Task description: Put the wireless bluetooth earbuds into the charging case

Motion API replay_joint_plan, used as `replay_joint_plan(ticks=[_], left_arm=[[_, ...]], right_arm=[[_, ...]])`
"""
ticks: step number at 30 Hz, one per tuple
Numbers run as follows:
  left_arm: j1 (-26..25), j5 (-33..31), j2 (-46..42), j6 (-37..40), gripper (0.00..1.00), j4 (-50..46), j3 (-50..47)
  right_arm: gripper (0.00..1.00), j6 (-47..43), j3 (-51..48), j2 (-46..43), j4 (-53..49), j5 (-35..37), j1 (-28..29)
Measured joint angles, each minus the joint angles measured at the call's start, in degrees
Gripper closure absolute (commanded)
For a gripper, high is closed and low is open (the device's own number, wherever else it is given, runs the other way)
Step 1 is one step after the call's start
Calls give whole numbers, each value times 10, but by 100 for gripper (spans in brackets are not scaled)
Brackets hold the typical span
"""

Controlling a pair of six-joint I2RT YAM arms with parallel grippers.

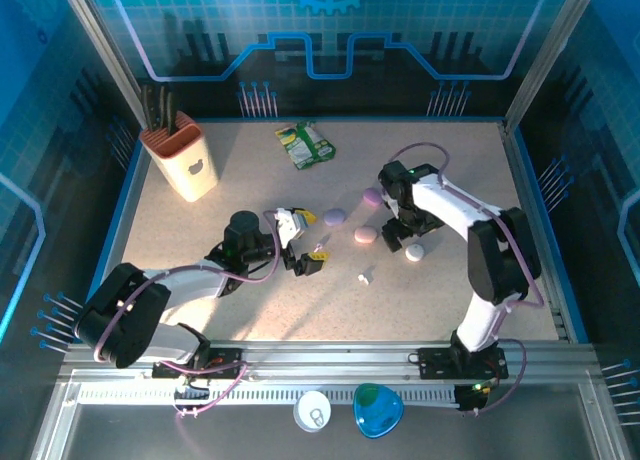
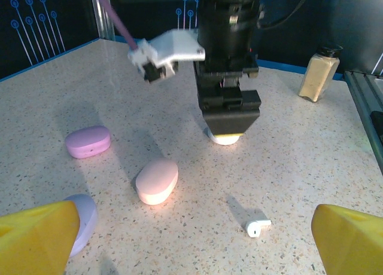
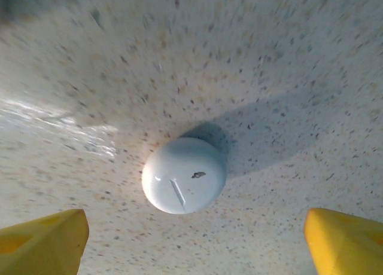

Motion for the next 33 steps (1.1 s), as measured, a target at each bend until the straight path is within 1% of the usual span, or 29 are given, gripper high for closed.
replay_joint_plan(ticks=[5, 13, 15, 19, 24, 29, 33], left_arm=[[0, 0, 0, -3, 1, 0, 0], [0, 2, 3, -5, 1, 0, 0], [0, 2, 5, -5, 1, 0, 0], [0, 2, 5, -5, 1, -1, 0], [0, 2, 9, -5, 1, -1, 0], [0, 2, 13, -5, 1, -1, 0], [0, 2, 13, -5, 1, -1, 0]], right_arm=[[12, -24, 12, 48, -27, 12, 0], [19, -47, 36, 99, -33, 12, -1], [22, -51, 37, 111, -33, 12, -1], [31, -59, 40, 120, -36, 5, -4], [47, -63, 41, 123, -37, -4, -8], [54, -60, 41, 123, -40, -4, -14], [54, -57, 41, 116, -36, -17, -16]])
